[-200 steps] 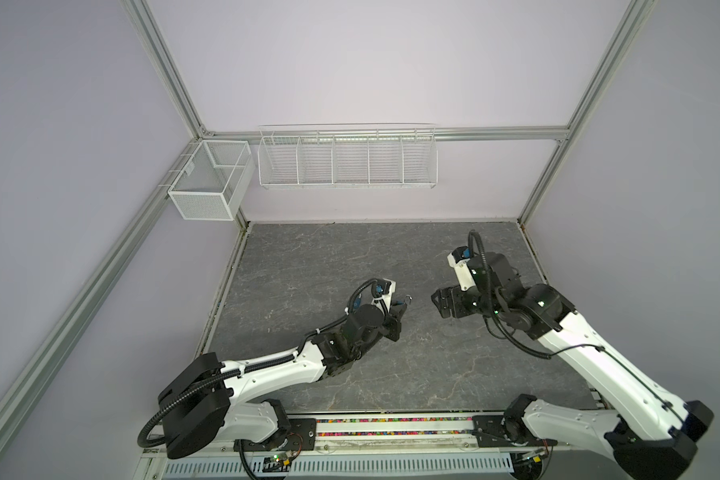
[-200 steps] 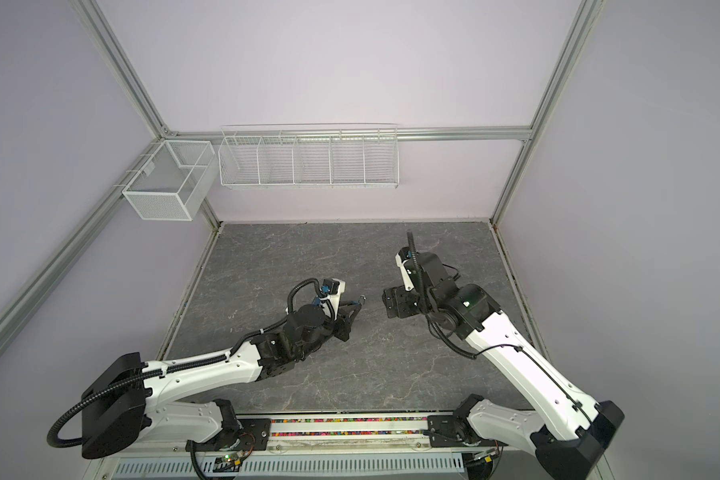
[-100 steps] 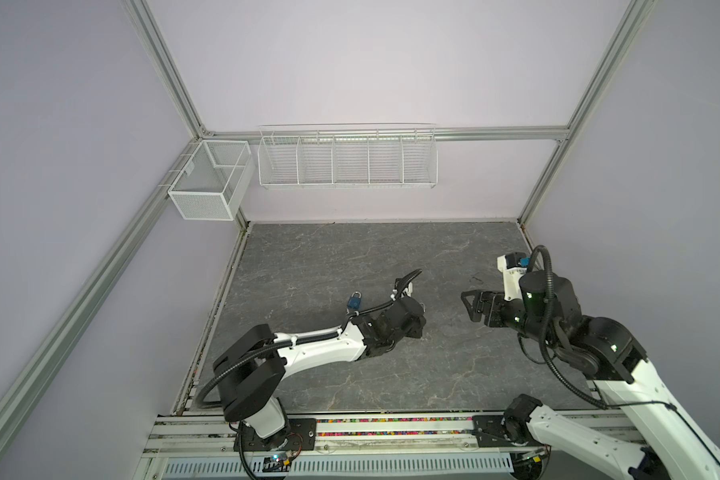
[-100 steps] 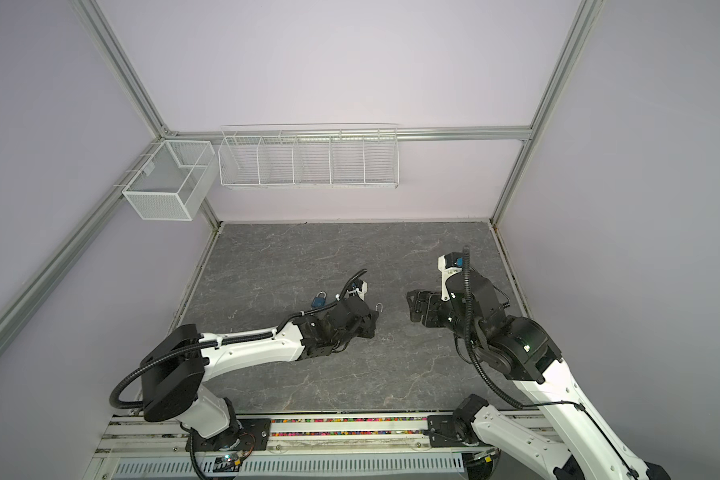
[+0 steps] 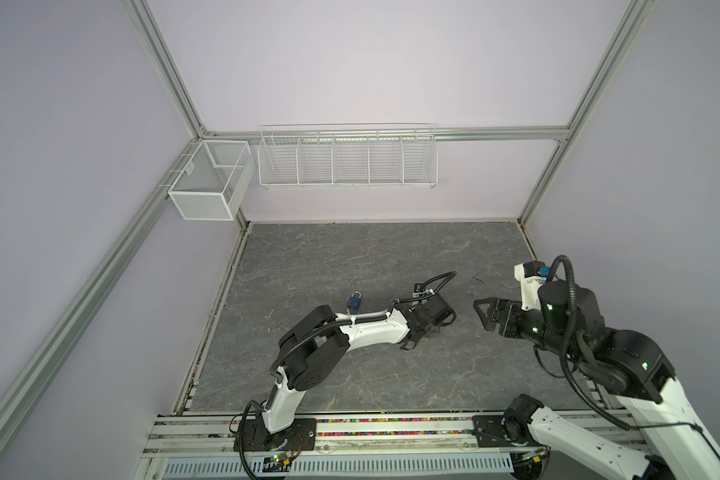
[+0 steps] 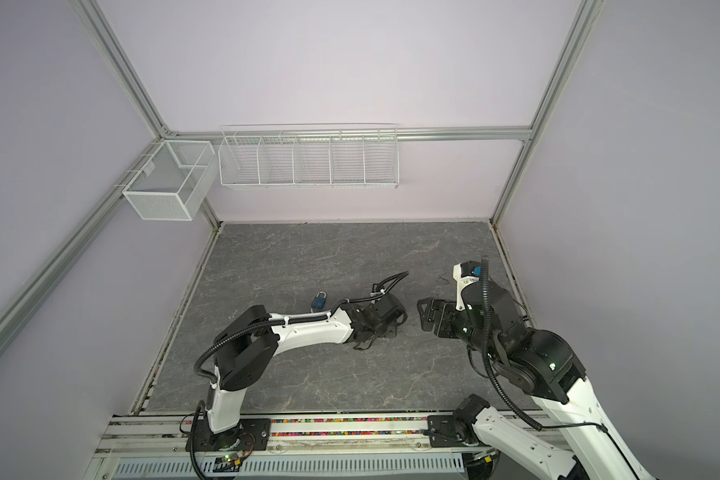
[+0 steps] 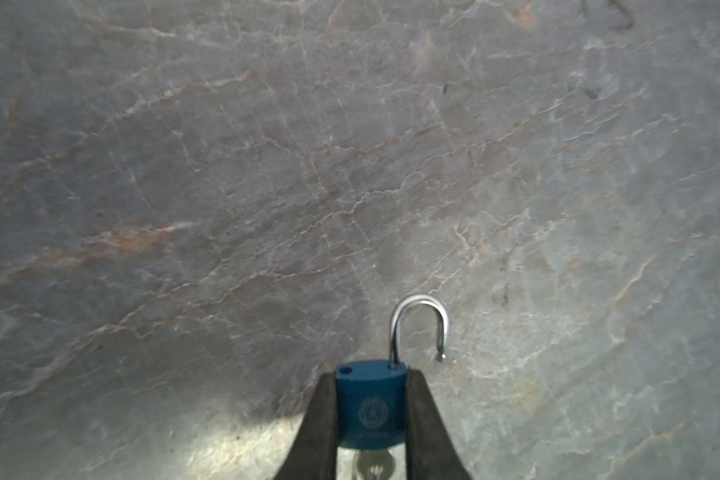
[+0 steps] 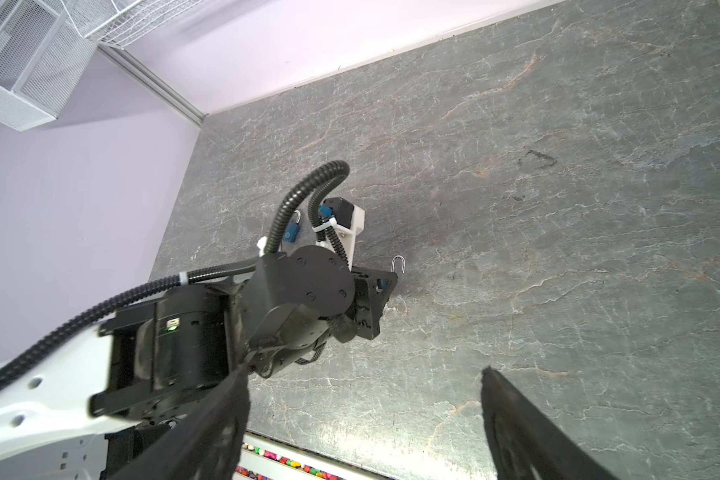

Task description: Unlock with the key

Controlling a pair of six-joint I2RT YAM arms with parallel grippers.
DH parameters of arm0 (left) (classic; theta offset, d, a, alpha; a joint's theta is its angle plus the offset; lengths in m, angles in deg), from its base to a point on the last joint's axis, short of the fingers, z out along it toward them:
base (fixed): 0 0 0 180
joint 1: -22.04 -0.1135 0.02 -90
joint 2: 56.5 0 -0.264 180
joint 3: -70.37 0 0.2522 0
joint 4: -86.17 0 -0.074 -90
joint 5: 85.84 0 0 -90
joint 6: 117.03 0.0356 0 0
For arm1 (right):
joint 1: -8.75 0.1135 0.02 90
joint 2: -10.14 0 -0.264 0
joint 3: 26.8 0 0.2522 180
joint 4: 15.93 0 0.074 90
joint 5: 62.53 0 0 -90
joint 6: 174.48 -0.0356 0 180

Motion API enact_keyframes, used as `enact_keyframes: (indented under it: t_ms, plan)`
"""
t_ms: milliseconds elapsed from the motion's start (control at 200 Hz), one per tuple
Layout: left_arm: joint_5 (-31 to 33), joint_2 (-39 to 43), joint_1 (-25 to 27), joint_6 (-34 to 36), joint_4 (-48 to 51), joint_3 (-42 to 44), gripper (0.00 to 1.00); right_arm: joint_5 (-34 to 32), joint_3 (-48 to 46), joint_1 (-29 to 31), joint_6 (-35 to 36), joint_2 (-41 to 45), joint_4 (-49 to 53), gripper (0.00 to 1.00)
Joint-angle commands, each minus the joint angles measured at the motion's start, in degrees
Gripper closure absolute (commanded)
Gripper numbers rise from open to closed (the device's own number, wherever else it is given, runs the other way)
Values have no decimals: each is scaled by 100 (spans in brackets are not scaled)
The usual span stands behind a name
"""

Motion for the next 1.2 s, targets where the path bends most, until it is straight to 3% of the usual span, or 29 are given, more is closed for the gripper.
enact_keyframes:
  t_ms: [0, 500, 665, 755, 965, 1194]
  plan:
    - [146, -299, 27, -292, 631, -427, 100, 19, 57, -31, 0, 154, 106, 12]
    - [-53, -855, 27, -504, 1216, -965, 100, 204, -63, -23, 90, 337, -98, 12]
    - [-104, -774, 22, -537, 1272, -986, 70, 264, -63, -30, 90, 271, -173, 12]
    - [-199, -719, 9, -548, 1225, -984, 60, 248, -17, -29, 123, 256, -130, 12]
    - [-388, -370, -59, -644, 1030, -843, 55, 84, 17, -30, 162, 322, -123, 12]
    - [-7, 600, -223, -890, 752, -151, 53, 193, 59, -31, 296, 353, -277, 12]
